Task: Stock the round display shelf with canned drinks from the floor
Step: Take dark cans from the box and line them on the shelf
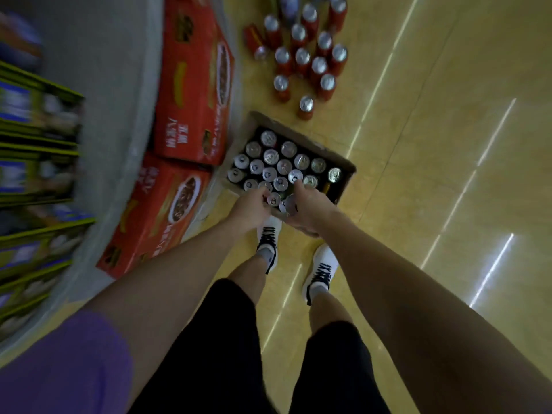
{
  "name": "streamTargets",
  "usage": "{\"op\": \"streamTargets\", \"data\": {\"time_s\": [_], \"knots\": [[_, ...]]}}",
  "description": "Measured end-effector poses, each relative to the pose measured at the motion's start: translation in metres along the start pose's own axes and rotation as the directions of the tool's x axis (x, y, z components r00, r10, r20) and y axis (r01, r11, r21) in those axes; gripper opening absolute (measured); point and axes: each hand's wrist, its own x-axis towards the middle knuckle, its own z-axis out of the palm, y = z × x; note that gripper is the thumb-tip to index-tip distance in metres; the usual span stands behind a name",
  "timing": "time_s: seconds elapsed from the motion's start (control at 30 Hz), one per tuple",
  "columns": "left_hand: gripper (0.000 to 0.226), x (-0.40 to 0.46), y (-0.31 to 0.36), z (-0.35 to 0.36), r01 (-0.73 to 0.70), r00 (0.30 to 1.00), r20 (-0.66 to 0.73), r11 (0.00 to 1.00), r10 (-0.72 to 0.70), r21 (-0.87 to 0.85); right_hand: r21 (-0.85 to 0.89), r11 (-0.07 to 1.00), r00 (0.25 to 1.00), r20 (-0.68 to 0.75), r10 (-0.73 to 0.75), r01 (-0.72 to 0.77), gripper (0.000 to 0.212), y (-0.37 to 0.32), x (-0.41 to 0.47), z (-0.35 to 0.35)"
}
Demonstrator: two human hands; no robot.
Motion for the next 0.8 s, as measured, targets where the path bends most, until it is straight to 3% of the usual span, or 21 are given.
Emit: {"op": "streamTargets", "data": {"time_s": [0.07, 0.2, 0.3, 0.37, 0.47, 0.53, 0.67, 0.8], "knots": [[0.010, -0.040, 0.019, -0.034, -0.015, 0.999, -0.033, 0.999, 0.013, -0.043, -0.043, 0.997, 0.998, -0.018, -0.064, 0.063, 0.054, -0.033, -0.036, -0.040], [0.041, -0.130, 0.048, -0.103, -0.059, 0.991, -0.125, 0.996, 0.051, -0.065, -0.165, 0.964, 0.970, -0.085, -0.226, 0.210, 0.040, -0.110, -0.111, -0.119], [0.036, -0.198, 0.066, -0.148, -0.127, 0.964, -0.248, 0.987, 0.100, -0.095, -0.284, 0.895, 0.920, -0.089, -0.381, 0.343, 0.015, -0.172, -0.171, -0.176], [0.034, -0.246, 0.077, -0.175, -0.162, 0.935, -0.334, 0.980, 0.115, -0.115, -0.342, 0.829, 0.862, -0.092, -0.498, 0.442, 0.026, -0.218, -0.216, -0.212], [0.045, -0.316, 0.092, -0.215, -0.215, 0.900, -0.422, 0.954, 0.111, -0.208, -0.415, 0.797, 0.851, -0.094, -0.517, 0.438, 0.021, -0.284, -0.276, -0.253], [0.049, -0.359, 0.097, -0.242, -0.281, 0.888, -0.445, 0.899, 0.112, -0.335, -0.426, 0.793, 0.836, -0.135, -0.532, 0.435, 0.036, -0.326, -0.309, -0.273], [0.070, -0.440, 0.106, -0.284, -0.455, 0.826, -0.527, 0.786, 0.198, -0.419, -0.459, 0.733, 0.775, -0.138, -0.617, 0.502, 0.041, -0.399, -0.375, -0.286], [0.055, -0.510, 0.098, -0.312, -0.575, 0.781, -0.530, 0.712, 0.331, -0.403, -0.507, 0.677, 0.696, -0.193, -0.692, 0.533, 0.038, -0.463, -0.419, -0.279]]}}
